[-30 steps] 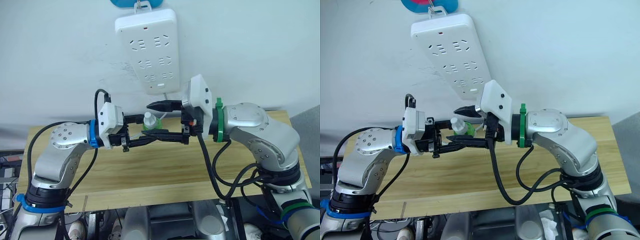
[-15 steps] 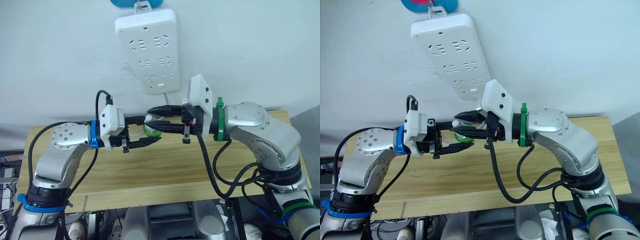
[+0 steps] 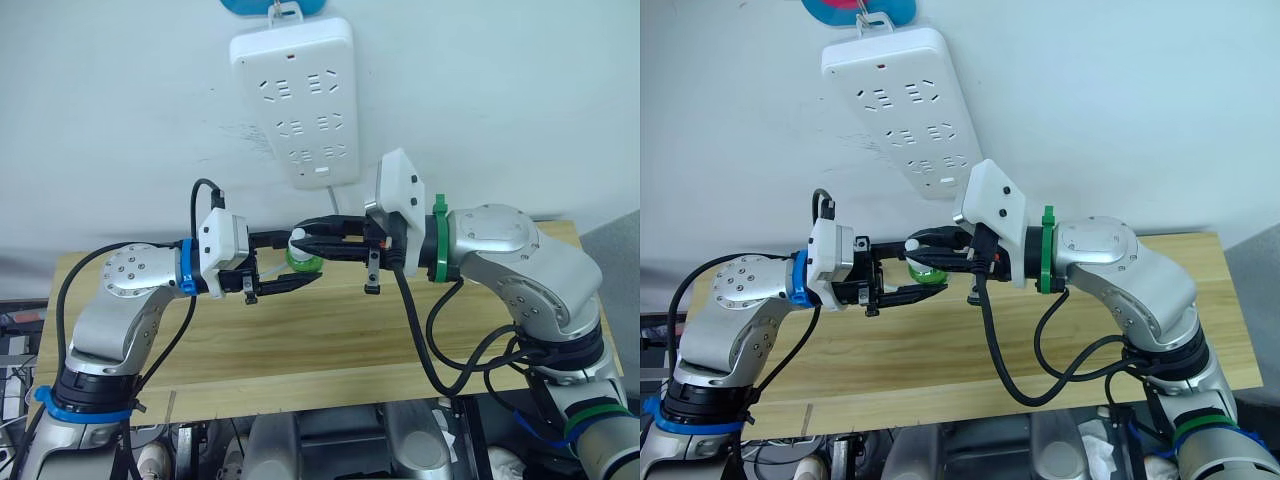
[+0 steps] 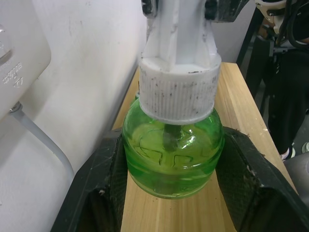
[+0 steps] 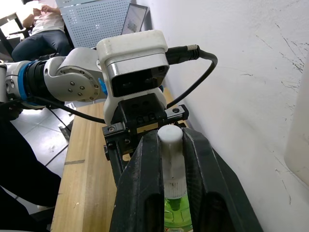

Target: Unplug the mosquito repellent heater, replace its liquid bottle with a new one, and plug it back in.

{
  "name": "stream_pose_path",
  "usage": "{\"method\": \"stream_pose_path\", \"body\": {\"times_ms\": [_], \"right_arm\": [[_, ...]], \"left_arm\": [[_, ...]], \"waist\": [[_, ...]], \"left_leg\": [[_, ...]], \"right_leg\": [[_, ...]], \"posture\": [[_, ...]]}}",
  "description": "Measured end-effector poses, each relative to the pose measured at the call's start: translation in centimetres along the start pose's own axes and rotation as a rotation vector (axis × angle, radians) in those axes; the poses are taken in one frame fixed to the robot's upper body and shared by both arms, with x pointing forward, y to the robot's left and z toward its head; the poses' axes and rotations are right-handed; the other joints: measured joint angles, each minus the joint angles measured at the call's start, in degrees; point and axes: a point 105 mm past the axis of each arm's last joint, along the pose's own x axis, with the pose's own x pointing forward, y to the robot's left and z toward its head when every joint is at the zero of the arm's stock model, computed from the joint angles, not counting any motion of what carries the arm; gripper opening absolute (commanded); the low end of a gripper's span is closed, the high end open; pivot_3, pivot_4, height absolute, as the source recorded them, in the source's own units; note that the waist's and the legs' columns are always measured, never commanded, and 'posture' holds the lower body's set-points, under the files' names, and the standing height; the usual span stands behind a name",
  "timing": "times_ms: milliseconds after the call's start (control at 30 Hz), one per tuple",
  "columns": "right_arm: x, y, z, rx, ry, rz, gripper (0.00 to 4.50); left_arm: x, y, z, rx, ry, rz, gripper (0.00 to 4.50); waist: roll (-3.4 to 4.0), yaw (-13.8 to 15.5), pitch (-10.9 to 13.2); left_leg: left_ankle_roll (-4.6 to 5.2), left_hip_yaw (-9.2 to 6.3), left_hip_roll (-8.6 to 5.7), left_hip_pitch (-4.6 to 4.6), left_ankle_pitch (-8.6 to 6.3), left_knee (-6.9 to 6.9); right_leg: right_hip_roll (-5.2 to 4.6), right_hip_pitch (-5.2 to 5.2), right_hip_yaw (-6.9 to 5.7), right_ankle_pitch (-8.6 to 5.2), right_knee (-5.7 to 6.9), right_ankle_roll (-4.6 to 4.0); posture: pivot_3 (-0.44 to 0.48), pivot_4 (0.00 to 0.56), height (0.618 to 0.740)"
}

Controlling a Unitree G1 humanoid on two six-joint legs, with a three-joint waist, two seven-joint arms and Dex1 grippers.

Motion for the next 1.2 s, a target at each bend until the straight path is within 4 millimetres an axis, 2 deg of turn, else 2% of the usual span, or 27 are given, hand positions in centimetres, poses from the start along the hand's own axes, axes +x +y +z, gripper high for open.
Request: {"method": "stream_pose_path", "body": {"times_ms": [367, 867, 1033, 1200], "right_arm": [[0.0, 0.1, -0.1, -0.001, 0.005, 0.012, 0.23], [-0.2, 0.0, 0.6, -0.032, -0.015, 0.024, 0.23], [-1.1, -0.6, 1.2, -0.048, -0.017, -0.003, 0.23], [-2.3, -1.5, 1.1, -0.050, 0.023, -0.053, 0.23]], "left_arm": [[-0.1, -0.1, -0.2, 0.011, 0.005, -0.020, 2.22], [-0.7, -0.8, -3.1, -0.026, 0.047, -0.018, 2.22], [-1.2, -1.2, -4.6, -0.038, 0.063, 0.001, 2.22], [-1.4, -1.4, -5.1, -0.037, 0.061, 0.012, 2.22]], "waist": [[0.00, 0.0, 0.0], [0.00, -0.2, -0.1], [0.00, -0.3, -0.2], [-0.01, -0.5, -0.3]], "left_leg": [[0.00, 0.00, 0.00, 0.00, 0.00, 0.00], [0.00, 0.00, 0.01, 0.00, 0.00, 0.01], [0.00, 0.00, 0.01, 0.00, 0.00, 0.02], [0.00, 0.01, 0.00, 0.00, 0.00, 0.04]], "right_leg": [[0.00, 0.00, 0.00, 0.00, 0.00, 0.00], [0.00, -0.02, -0.01, 0.00, 0.00, 0.00], [-0.02, -0.02, -0.01, 0.00, -0.01, 0.00], [-0.02, -0.02, 0.00, 0.00, -0.01, 0.00]], "posture": [[-0.207, 0.373, 0.740], [-0.243, 0.349, 0.740], [-0.269, 0.342, 0.740], [-0.284, 0.347, 0.740]]}}
